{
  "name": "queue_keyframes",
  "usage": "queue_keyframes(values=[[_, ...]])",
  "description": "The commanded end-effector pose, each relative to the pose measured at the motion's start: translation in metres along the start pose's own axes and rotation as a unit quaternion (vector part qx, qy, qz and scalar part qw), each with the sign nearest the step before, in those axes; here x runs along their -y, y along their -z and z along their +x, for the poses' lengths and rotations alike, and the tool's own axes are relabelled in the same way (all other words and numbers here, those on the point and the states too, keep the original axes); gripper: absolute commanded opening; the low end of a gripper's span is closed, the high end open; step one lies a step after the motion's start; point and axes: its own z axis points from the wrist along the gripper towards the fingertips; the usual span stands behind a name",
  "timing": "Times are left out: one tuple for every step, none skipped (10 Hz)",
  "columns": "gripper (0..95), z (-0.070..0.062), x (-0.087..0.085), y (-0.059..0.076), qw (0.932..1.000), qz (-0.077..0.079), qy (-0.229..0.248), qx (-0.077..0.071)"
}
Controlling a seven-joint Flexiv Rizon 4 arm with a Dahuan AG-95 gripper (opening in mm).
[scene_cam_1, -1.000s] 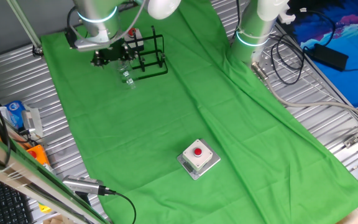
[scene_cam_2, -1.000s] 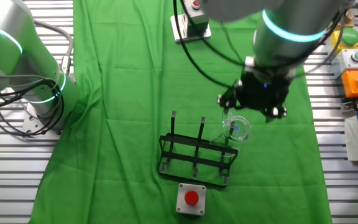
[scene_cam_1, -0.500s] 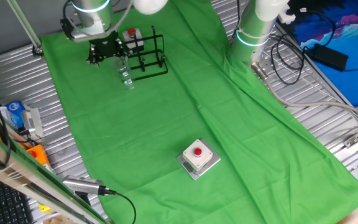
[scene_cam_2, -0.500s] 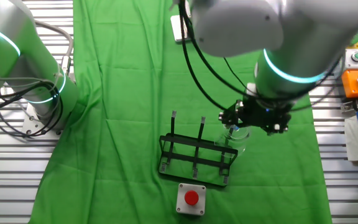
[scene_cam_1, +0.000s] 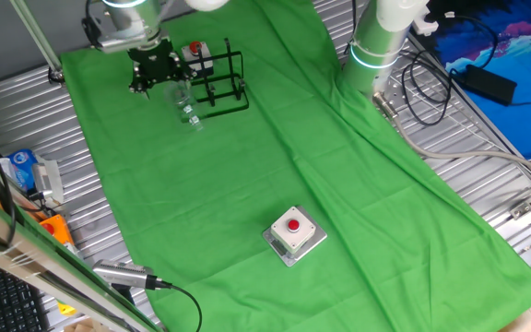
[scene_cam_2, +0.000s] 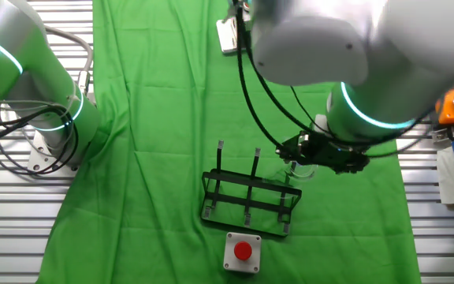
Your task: Take the cup off the cup rack
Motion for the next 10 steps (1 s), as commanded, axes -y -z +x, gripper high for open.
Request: queue_keyframes(values=[[95.0, 0.001, -0.003, 0.001, 1.0, 0.0, 0.002, 0.001], [95.0, 0.001, -0.005, 0.0, 1.0, -0.001, 0.001, 0.003], [95.0, 0.001, -0.007, -0.001, 1.0, 0.0, 0.0, 0.004], [95.0, 0.002, -0.011, -0.003, 1.0, 0.002, -0.001, 0.005], [95.0, 0.002, -0.013, -0.004, 1.0, 0.003, 0.0, 0.003], [95.0, 0.002, -0.014, -0.005, 1.0, 0.003, 0.0, 0.003], [95.0, 0.002, -0.015, -0.007, 1.0, 0.005, 0.001, 0.0], [95.0, 0.002, -0.014, -0.009, 1.0, 0.007, 0.004, 0.001], [95.0, 0.003, -0.014, -0.01, 0.9999, 0.008, 0.006, 0.002], [95.0, 0.002, -0.015, -0.012, 1.0, 0.008, 0.004, 0.004]])
